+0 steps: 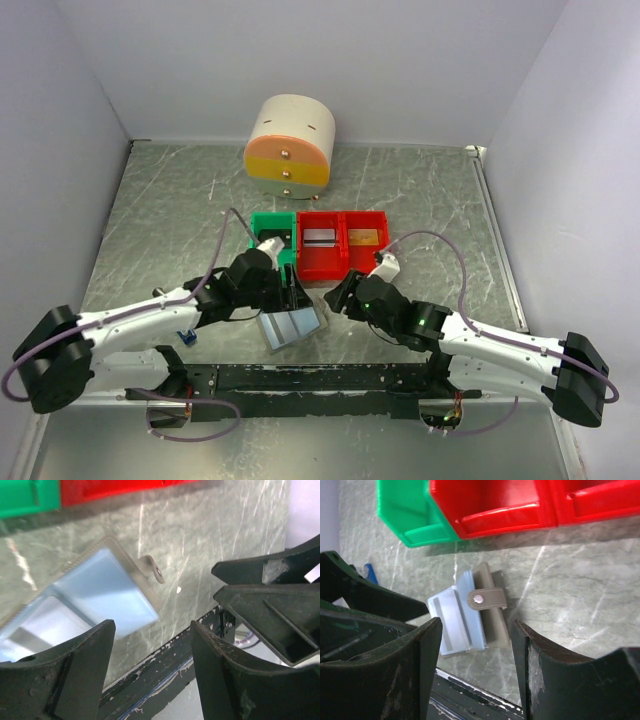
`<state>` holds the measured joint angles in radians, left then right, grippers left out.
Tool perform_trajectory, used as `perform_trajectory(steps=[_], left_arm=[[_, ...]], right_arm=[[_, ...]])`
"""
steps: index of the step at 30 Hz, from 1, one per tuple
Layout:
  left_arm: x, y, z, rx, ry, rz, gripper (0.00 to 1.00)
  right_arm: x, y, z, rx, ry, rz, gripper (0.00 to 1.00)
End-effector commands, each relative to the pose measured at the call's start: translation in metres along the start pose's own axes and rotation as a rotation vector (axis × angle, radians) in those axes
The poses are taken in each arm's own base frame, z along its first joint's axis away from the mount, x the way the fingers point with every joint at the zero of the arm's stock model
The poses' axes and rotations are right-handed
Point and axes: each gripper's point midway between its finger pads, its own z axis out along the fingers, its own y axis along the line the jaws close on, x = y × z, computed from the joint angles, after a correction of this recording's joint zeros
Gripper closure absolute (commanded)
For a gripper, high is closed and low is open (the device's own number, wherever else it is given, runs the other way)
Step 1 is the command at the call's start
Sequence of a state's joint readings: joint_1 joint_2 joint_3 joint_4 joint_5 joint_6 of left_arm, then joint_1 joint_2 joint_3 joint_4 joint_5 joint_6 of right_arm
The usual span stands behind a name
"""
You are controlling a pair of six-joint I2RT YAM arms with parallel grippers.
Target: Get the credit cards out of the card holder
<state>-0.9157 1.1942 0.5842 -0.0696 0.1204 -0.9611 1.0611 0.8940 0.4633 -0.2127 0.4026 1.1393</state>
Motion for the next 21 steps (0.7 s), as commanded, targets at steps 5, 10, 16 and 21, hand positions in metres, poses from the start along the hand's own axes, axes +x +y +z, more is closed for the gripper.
perform_trajectory(steps=[5, 10, 16, 21], left_arm=[[-0.016, 0.066, -0.037, -0.325, -0.105, 0.025, 0.24], [-0.018, 0.111, -0.057, -0.433, -0.128, -0.151, 0.24], [-0.013, 0.136, -0.076, -0.465, -0.187, -0.311, 0.25], [-0.009, 0.139, -0.087, -0.456, -0.241, -0.388, 0.26]], right_arm=[[-0.008, 0.062, -0.003, -0.251, 0.004, -0.118, 0.43], [0.017, 0.077, 0.015, -0.244, 0.098, -0.231, 0.5], [0.056, 0.092, 0.036, -0.224, 0.205, -0.328, 0.54], [0.085, 0.09, 0.054, -0.123, 0.293, -0.461, 0.54]])
